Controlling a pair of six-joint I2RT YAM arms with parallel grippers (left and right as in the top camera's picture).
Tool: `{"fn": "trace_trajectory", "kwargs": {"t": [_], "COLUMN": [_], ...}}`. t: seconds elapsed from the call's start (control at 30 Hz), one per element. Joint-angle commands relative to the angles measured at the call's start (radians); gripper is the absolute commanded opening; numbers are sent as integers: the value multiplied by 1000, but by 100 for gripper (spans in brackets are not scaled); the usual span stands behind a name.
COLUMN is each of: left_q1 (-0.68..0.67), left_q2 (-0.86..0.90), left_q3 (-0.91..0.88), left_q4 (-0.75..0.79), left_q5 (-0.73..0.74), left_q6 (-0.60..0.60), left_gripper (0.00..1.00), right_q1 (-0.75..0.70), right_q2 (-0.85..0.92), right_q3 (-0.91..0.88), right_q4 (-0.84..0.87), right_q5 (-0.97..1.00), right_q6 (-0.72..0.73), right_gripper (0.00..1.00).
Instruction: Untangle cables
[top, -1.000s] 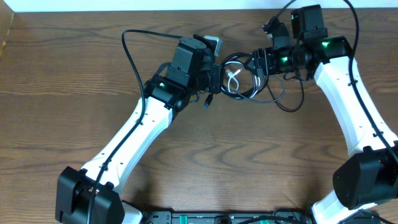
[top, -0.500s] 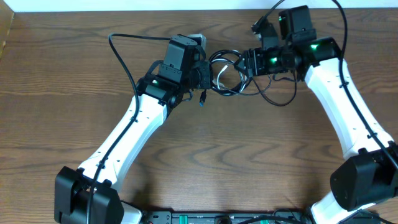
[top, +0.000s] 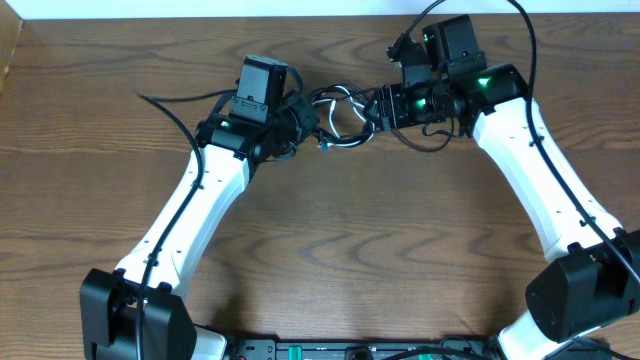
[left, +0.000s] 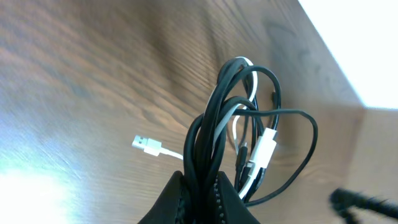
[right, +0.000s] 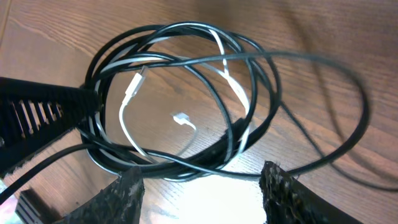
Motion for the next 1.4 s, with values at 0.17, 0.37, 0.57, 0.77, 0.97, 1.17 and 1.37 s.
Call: {"fn": "trace_trajectory", "kwargs": {"t": [0.17, 0.37, 0.57, 0.77, 0.97, 1.17, 1.37], "left_q1": [5, 13, 34, 38, 38, 38, 38], "left_q2": [-6, -6, -6, -6, -6, -6, -5], "left_q3": [6, 6, 6, 6, 5, 5, 5], "left_q4": [2, 2, 20, 156, 185, 167, 125], "left_q5": [37, 38, 132, 257, 277, 245, 205], "left_q6": [-668, -759, -970, -1014, -1012, -761, -117], "left_gripper": [7, 8, 7, 7, 8, 7, 7], "right_q1": [-12, -14, -13, -11, -11, -11, -17], "right_q2": [3, 3, 3, 17, 29, 29, 29], "right_q3": [-3, -3, -5, -18, -18, -18, -18], "right_q4": [7, 6, -7, 11, 23, 19, 2], "right_q5": [10, -3, 38, 64, 38, 23, 23], "right_q6": [67, 66, 18, -19, -31, -58, -76], "right_gripper": [58, 59, 61, 61, 63, 63, 63]}}
